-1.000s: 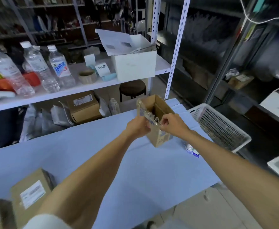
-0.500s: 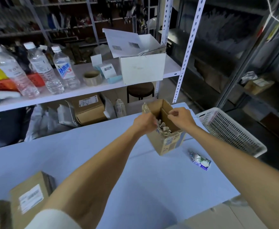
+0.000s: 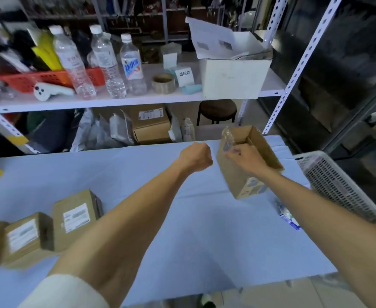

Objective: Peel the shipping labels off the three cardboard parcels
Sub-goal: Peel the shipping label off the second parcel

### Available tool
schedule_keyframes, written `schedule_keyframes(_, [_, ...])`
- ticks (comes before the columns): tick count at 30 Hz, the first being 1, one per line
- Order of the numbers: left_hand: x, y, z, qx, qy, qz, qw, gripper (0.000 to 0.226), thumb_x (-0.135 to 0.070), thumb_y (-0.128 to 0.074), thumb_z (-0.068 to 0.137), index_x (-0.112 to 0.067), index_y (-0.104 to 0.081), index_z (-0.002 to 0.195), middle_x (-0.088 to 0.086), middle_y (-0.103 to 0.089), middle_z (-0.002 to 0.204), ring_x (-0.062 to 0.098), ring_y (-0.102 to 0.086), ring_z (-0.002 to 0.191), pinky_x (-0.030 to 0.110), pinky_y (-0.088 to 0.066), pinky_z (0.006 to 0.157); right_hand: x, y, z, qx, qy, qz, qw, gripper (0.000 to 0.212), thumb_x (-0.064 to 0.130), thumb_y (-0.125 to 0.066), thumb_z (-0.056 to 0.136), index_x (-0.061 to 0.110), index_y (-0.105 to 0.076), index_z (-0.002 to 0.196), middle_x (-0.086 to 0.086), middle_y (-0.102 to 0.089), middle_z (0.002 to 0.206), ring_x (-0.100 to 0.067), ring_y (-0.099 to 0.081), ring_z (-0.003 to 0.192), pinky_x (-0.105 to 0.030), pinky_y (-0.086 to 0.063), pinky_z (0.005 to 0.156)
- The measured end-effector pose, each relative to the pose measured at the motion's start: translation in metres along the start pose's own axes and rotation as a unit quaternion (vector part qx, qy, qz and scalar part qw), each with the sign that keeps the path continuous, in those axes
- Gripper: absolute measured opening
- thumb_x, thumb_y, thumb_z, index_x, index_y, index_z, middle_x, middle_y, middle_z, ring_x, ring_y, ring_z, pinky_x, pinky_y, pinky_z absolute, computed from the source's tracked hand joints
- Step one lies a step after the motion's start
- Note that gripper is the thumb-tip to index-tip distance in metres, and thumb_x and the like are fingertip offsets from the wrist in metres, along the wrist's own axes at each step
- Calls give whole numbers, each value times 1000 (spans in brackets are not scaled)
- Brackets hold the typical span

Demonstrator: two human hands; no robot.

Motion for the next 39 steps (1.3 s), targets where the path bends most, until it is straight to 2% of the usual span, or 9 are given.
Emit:
schedule_keyframes(2, [34, 0, -19, 8, 24, 4, 1000, 20, -16, -55, 84, -10, -70, 97, 10, -67, 105, 30, -62, 95, 40, -55, 80, 18, -21, -6, 23, 9, -21, 999, 43, 39, -60, 90, -3, -69, 95, -19, -69, 97, -32, -65, 93, -42, -50, 78])
schedule_keyframes(4, [73, 0, -40, 25, 47, -1, 999, 19, -19, -59, 84, -11, -70, 98, 10, -67, 108, 30, -62, 97, 41, -54, 85, 38, -42, -19, 37, 23, -48, 998, 33, 43, -60, 90, 12, -68, 88, -1, -65, 89, -17, -60, 85, -31, -44, 71])
schedule_keyframes(5, [93, 1, -50, 30, 59, -1, 998, 19, -20, -60, 83, -12, -70, 97, 9, -67, 109, 29, -62, 98, 41, -54, 87, 48, -51, -26, 39, 32, -57, 997, 33, 43, -60, 90, 11, -68, 96, 1, -64, 95, -15, -60, 91, -29, -42, 74])
schedule_keyframes(8, [151, 9, -82, 34, 90, -3, 995, 19, -22, -60, 82, -13, -70, 96, 9, -68, 107, 29, -62, 98, 39, -53, 88, 81, -83, -47, 37, 39, -82, 995, 47, 45, -60, 89, 7, -66, 116, -7, -65, 122, -24, -60, 112, -34, -46, 90])
schedule_keyframes(13, [235, 26, -165, 16, 104, -46, 993, 20, -25, -62, 81, -16, -70, 97, 6, -70, 107, 28, -62, 100, 38, -52, 88, 139, -159, -83, 66, 44, -92, 993, 49, 48, -59, 88, 10, -65, 118, -9, -64, 125, -26, -59, 114, -38, -48, 95])
schedule_keyframes(15, [272, 26, -200, 32, 123, -47, 991, 22, -24, -61, 81, -16, -70, 100, 5, -70, 106, 26, -63, 99, 33, -51, 82, 164, -194, -100, 89, 52, -97, 990, 49, 47, -60, 89, 10, -63, 121, -8, -62, 129, -25, -58, 116, -38, -47, 99])
schedule_keyframes(19, [330, 23, -243, 42, 178, -32, 983, 27, -19, -60, 83, -5, -69, 104, 13, -67, 109, 32, -62, 105, 32, -46, 78, 213, -249, -128, 129, 94, -133, 978, 52, 49, -59, 88, 14, -61, 125, -5, -61, 132, -23, -58, 117, -37, -47, 99])
schedule_keyframes(30, [364, 31, -259, -9, 213, -105, 971, 28, -28, -64, 83, -12, -65, 107, 6, -67, 109, 27, -62, 100, 35, -51, 82, 272, -295, -133, 146, 177, -172, 958, 55, 48, -58, 89, 11, -58, 130, -5, -59, 135, -24, -57, 118, -39, -47, 98])
schedule_keyframes(39, [439, 38, -283, 8, 230, -105, 968, 29, -28, -63, 80, -8, -66, 101, 10, -70, 106, 30, -64, 100, 37, -51, 84, 320, -348, -148, 173, 158, -173, 957, 54, 44, -58, 86, 12, -56, 130, -5, -58, 135, -24, -55, 122, -36, -46, 98])
Point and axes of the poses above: each hand's wrist, its own z-axis towards the middle knuckle, its own y-axis out of the back of the hand, x = y × z, the point moved 2 cm from there along z, towards the middle knuckle
